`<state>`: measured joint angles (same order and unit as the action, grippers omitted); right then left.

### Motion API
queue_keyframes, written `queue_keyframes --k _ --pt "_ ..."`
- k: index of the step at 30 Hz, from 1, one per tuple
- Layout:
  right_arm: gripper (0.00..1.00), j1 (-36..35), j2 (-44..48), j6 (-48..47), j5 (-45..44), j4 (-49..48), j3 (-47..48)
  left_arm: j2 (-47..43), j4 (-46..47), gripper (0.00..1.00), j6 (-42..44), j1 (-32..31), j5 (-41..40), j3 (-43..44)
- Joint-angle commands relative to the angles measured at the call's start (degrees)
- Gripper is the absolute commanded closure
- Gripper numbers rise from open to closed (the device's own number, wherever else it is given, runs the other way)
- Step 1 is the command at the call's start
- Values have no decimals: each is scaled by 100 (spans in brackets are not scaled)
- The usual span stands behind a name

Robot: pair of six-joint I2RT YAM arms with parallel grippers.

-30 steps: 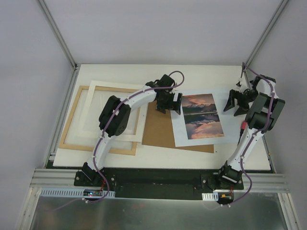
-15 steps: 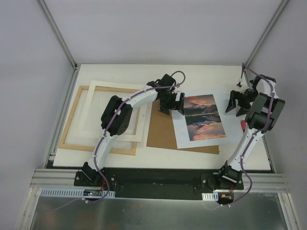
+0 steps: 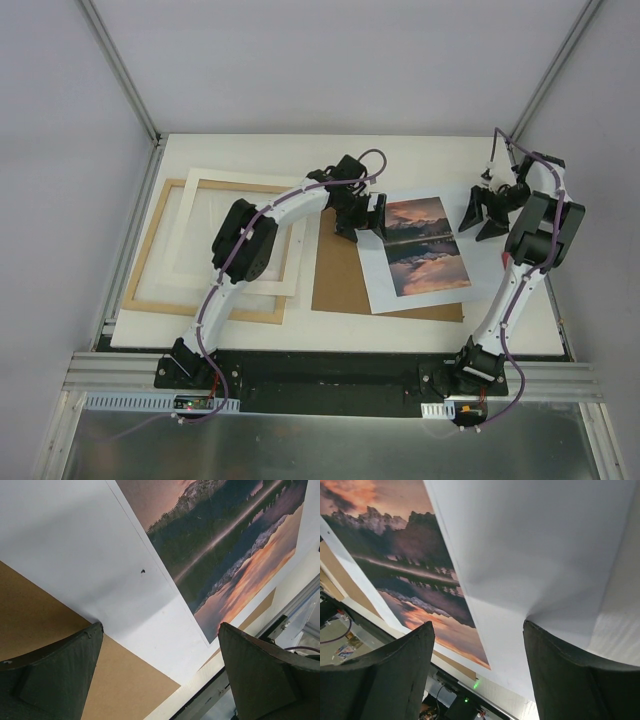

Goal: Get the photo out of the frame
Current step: Adjust the photo in the photo frame.

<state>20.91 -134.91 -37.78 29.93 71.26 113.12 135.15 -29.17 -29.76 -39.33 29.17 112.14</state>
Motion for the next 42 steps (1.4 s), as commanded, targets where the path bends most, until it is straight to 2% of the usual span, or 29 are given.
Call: queue_keyframes --k 1,6,9,13,17,22,33,42 --pt "27 -95 -9 -203 321 476 193 319 -186 1 -135 -75 185 -87" --pt "27 -236 70 -81 -144 336 123 275 -89 1 -188 -13 291 -113" --pt "27 -333 193 60 -523 73 -105 -5 -159 1 -136 83 -32 -306" --pt "25 -342 377 183 -480 -16 -203 -489 -265 1 -39 268 -429 -622" --pt "21 -254 694 183 -444 -165 -186 -674 -265 1 31 338 -456 -693" --pt "20 -113 414 174 -857 -7 166 -499 -265 1 -21 338 -386 -614" --pt "19 -52 71 227 -1701 -139 254 -16 -256 1 -214 312 -78 -394" --pt "23 -517 140 25 -1297 168 -150 160 -159 1 -355 277 203 -307"
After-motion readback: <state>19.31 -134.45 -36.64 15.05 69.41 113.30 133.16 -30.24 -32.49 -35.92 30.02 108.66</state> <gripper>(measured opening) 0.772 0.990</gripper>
